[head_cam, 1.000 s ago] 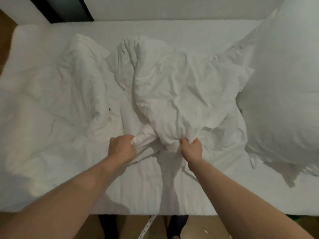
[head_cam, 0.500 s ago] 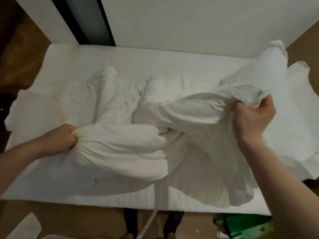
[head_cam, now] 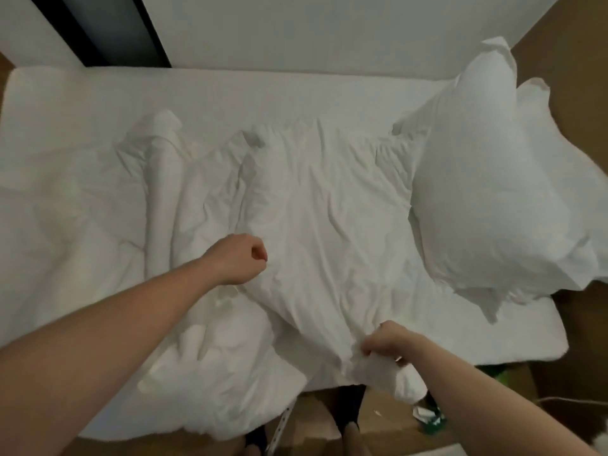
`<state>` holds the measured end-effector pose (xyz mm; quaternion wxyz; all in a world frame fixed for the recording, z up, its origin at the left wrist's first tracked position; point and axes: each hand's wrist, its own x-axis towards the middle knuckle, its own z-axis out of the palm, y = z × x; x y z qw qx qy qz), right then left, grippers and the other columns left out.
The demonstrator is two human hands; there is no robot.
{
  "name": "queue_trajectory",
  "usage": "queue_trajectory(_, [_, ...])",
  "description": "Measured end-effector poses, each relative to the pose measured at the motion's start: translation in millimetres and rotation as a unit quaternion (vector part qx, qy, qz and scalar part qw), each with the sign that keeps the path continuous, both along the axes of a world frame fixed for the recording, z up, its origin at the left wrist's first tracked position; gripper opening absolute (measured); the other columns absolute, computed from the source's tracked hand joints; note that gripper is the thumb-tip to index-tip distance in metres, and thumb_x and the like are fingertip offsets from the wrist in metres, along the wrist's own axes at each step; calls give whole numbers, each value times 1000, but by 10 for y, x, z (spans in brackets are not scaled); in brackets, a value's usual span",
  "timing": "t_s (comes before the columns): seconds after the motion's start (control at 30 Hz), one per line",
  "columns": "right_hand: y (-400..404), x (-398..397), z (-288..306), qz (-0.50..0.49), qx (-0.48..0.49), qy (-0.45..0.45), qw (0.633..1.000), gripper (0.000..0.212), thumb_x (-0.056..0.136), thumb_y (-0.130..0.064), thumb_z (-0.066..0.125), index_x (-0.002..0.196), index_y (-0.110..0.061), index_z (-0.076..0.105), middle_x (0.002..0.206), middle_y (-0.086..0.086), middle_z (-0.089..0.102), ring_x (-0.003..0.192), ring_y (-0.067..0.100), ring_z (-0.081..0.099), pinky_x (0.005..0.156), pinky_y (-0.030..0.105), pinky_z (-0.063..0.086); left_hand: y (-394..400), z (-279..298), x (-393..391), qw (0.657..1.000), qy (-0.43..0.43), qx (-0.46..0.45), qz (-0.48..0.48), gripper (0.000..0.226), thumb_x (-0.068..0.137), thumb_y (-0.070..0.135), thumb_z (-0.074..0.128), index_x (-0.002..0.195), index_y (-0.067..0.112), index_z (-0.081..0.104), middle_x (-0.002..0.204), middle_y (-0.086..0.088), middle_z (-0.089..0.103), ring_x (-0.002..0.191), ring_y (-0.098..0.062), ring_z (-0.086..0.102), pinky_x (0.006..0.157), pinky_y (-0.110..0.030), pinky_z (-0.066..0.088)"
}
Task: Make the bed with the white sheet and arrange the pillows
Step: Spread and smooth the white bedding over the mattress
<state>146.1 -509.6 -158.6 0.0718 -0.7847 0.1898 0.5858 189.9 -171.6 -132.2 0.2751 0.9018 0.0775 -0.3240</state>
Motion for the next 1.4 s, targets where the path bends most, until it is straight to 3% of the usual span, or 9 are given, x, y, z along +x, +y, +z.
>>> queue_trajectory(0.3, [-644, 1169, -550, -61, 71, -260, 961, 96, 83, -53, 77, 156, -14, 30, 150, 12, 51, 132, 30, 55, 103, 38, 47, -910, -719, 880, 998, 4, 53, 32, 55, 80, 43, 69, 131, 29, 56, 140, 5, 41, 107, -16, 58, 91, -35, 51])
queue_trajectory(0.5, [-720, 1941, -1318, -190, 79, -277, 938, 128, 76, -66, 78, 162, -8, 3, 164, 19, 27, 149, 38, 34, 119, 48, 35, -1049, -1462, 1090, 953, -48, 182, 238, 118, 65, 56, 86, 154, 19, 17, 161, 0, -1, 128, -39, 50, 100, -49, 48])
queue_trajectory(0.6, [-640, 2232, -1635, -194, 65, -275, 939, 133, 74, -67, 78, 161, -2, 1, 160, 21, 33, 146, 41, 36, 118, 49, 36, -812, -1724, 1161, 931, -12, 196, 307, 132, 66, 59, 85, 160, 21, 0, 164, -7, 15, 134, -39, 47, 107, -48, 43])
queue_trajectory(0.77, [-467, 2366, -2003, -259, 64, -251, 931, 120, 78, -38, 85, 157, 2, 5, 149, 21, 47, 133, 39, 52, 104, 45, 49, -535, -2141, 1233, 948, 14, 195, 251, 55, 84, 44, 71, 127, 11, 61, 128, -15, 65, 115, -36, 63, 87, -33, 47])
queue_trajectory(0.83, [-465, 2371, -2047, -220, 69, -239, 943, 93, 77, -19, 84, 146, 0, 25, 128, 18, 59, 100, 33, 63, 83, 39, 52, -549, -2265, 1268, 943, 55, 203, 259, 37, 89, 35, 66, 117, 11, 70, 123, -14, 69, 111, -35, 65, 81, -32, 46])
queue_trajectory(0.9, [-430, 2325, -1986, -104, 83, -252, 958, 75, 73, -13, 82, 135, -5, 39, 105, 11, 62, 79, 26, 60, 75, 34, 48, -619, -2330, 1261, 930, 97, 217, 279, 43, 92, 31, 60, 126, 6, 65, 130, -18, 65, 116, -37, 63, 84, -34, 48])
queue_trajectory(1.13, [-642, 1730, -2007, 144, 99, -181, 968, 40, 78, -32, 59, 117, -22, 61, 131, 12, 60, 126, 34, 57, 103, 38, 48, -1005, -2247, 769, 939, 139, 163, 268, 72, 88, 63, 40, 134, 11, 59, 135, -15, 62, 118, -35, 61, 98, -39, 49])
queue_trajectory(1.23, [-774, 1550, -2006, 3, 69, -211, 975, 62, 81, -52, 60, 130, -13, 60, 145, 15, 46, 131, 37, 50, 106, 42, 43, -1104, -2161, 544, 952, 136, 176, 212, 97, 71, 91, 39, 138, 22, 57, 137, -7, 62, 123, -31, 60, 93, -36, 45])
queue_trajectory(1.4, [-778, 1791, -1746, -373, 160, -266, 874, 50, 65, -33, 72, 110, -12, 70, 99, 8, 74, 93, 33, 70, 84, 42, 59, -1008, -1951, 500, 972, 67, 145, 169, 63, 90, 71, 41, 121, 23, 68, 124, -8, 68, 109, -31, 66, 77, -31, 45])
